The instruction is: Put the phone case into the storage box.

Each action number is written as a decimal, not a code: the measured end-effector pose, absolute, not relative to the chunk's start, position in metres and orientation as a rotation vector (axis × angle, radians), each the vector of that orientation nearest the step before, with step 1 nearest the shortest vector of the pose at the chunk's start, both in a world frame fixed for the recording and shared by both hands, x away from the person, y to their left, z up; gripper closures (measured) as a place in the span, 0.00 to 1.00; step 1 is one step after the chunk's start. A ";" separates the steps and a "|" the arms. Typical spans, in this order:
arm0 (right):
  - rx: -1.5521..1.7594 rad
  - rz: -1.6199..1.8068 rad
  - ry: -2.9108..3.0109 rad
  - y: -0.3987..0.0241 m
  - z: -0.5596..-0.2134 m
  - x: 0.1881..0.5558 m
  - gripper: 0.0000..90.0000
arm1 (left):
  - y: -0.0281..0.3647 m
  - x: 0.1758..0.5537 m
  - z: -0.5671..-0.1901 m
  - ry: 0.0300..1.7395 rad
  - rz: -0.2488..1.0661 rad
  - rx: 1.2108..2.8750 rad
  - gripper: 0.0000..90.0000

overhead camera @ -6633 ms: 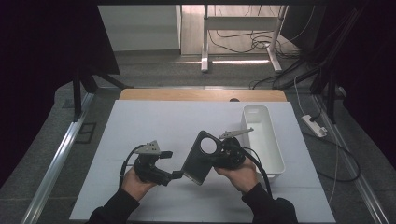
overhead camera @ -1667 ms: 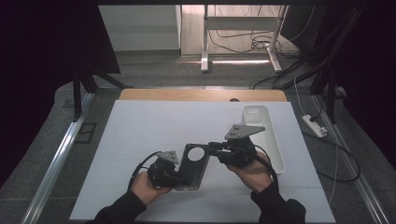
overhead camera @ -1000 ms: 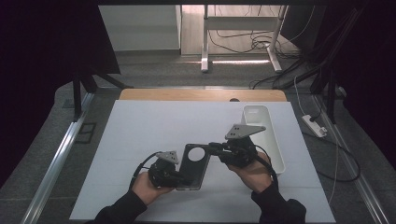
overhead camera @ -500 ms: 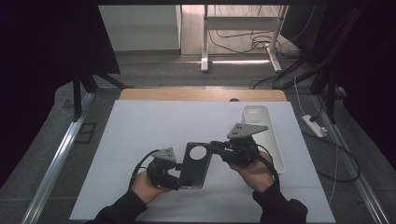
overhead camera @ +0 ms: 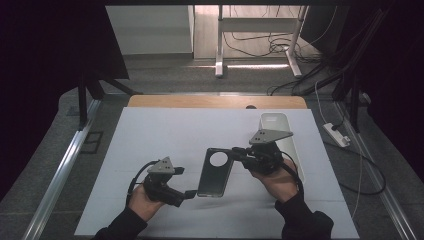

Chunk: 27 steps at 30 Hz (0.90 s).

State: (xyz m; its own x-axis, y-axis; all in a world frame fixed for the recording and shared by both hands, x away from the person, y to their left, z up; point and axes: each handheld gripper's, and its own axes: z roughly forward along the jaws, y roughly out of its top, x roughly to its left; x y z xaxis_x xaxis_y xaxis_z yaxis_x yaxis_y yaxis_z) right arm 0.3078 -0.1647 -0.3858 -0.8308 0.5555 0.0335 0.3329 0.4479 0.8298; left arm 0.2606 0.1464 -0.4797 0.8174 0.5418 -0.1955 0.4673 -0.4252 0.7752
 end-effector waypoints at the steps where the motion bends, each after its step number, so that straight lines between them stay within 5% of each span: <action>1: 0.773 1.322 2.452 -0.166 -0.385 0.308 0.87 | 0.146 0.261 -0.480 0.742 0.104 2.089 0.08; 27: 0.817 1.325 2.373 -0.196 -0.366 0.334 0.87 | 0.213 0.209 -0.498 0.979 0.324 2.025 0.00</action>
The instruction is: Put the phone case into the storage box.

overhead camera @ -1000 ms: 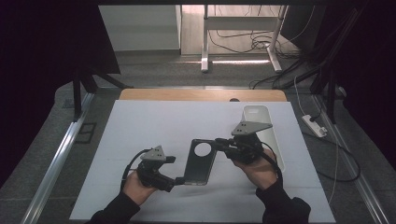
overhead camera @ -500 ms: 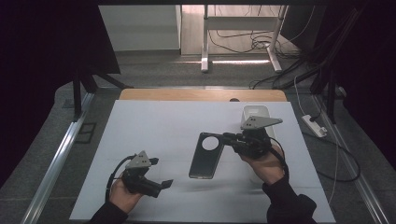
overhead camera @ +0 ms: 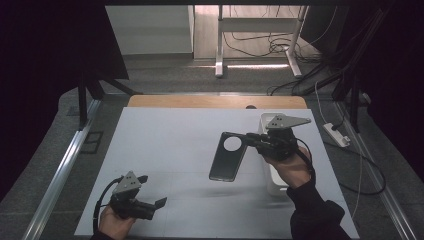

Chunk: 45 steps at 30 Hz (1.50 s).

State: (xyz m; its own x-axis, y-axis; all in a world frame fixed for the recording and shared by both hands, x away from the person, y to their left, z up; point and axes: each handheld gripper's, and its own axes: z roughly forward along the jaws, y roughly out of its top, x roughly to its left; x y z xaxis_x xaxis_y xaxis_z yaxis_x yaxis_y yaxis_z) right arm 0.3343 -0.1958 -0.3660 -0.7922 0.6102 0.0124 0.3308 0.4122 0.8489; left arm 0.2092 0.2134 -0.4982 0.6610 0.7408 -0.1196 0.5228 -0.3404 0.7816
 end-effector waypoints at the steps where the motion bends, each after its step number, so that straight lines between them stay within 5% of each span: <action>1: 0.815 1.321 2.372 -0.197 -0.365 0.336 0.87 | 0.215 0.207 -0.499 0.983 0.335 2.028 0.00; 45: 0.855 1.289 2.250 -0.236 -0.331 0.386 0.87 | 0.258 0.174 -0.506 1.160 0.468 1.947 0.00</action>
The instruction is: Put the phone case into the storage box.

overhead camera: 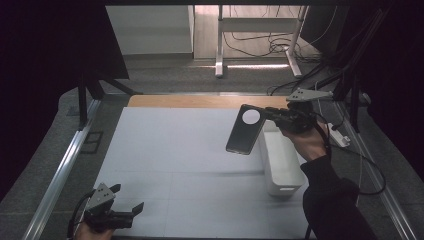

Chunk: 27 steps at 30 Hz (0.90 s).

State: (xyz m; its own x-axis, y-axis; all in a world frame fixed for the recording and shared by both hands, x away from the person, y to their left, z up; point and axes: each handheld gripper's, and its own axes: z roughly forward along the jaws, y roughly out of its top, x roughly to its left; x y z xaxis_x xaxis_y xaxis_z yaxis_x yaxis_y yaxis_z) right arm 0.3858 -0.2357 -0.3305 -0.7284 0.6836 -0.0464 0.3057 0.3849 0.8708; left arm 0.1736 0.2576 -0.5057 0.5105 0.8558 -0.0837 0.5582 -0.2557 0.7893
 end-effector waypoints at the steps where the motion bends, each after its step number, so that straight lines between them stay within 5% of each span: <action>1: 0.858 1.287 2.246 -0.237 -0.330 0.387 0.87 | 0.257 0.174 -0.506 1.159 0.467 1.948 0.00; 27: 0.868 1.193 2.176 -0.265 -0.308 0.417 0.87 | 0.257 0.176 -0.507 1.157 0.448 1.966 0.00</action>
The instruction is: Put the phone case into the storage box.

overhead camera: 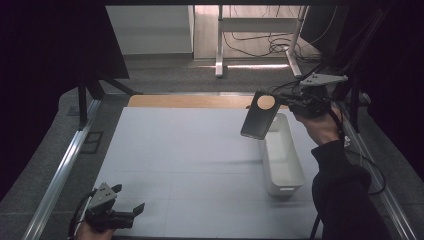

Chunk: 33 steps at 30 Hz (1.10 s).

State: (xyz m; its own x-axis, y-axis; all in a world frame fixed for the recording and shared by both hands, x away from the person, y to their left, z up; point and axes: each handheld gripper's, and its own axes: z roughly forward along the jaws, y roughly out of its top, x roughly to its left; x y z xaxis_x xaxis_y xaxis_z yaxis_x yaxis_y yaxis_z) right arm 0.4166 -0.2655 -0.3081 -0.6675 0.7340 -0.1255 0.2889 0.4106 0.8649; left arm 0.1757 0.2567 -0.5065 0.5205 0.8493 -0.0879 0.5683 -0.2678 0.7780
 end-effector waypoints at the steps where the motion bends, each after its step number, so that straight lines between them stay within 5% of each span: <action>1: 0.869 1.187 2.172 -0.267 -0.307 0.418 0.87 | 0.257 0.176 -0.506 1.156 0.447 1.967 0.00; 33: 0.917 1.045 2.109 -0.321 -0.314 0.441 0.87 | 0.257 0.176 -0.507 1.158 0.438 1.967 0.00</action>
State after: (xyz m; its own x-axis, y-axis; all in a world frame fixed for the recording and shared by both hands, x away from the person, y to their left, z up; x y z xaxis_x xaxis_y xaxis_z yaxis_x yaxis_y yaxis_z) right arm 0.4406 -0.3209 -0.3140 -0.5772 0.7894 -0.2090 0.3119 0.4496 0.8370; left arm 0.1764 0.2569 -0.5067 0.5218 0.8478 -0.0944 0.5729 -0.2663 0.7752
